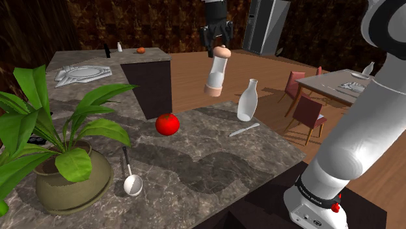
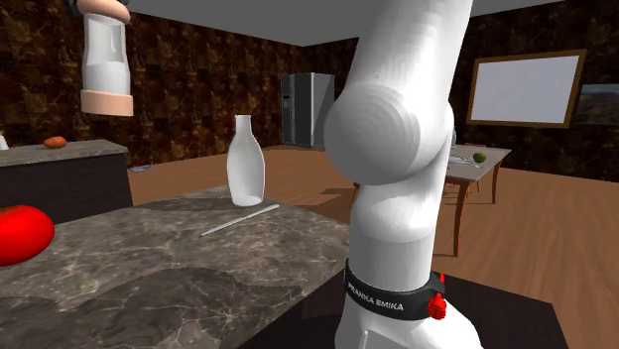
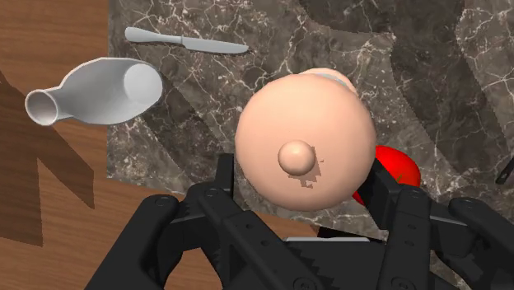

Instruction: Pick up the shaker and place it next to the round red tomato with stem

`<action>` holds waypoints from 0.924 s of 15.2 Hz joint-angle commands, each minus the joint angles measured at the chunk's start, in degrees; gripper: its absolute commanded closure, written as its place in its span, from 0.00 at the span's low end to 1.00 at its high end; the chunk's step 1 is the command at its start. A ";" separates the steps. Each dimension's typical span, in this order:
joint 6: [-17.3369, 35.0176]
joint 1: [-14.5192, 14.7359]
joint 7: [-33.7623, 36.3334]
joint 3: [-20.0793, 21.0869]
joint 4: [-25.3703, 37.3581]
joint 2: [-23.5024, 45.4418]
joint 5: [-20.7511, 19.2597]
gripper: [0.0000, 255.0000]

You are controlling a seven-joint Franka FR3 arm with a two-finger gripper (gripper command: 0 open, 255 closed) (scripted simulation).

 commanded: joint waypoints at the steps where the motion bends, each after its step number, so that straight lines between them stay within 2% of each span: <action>1: -1.02 0.90 1.88 1.16 5.91 5.32 -1.21 1.00; 3: -2.56 2.00 3.27 1.94 11.66 9.93 -2.51 1.00; 14: 7.26 1.22 3.63 1.42 -1.47 6.42 -1.23 1.00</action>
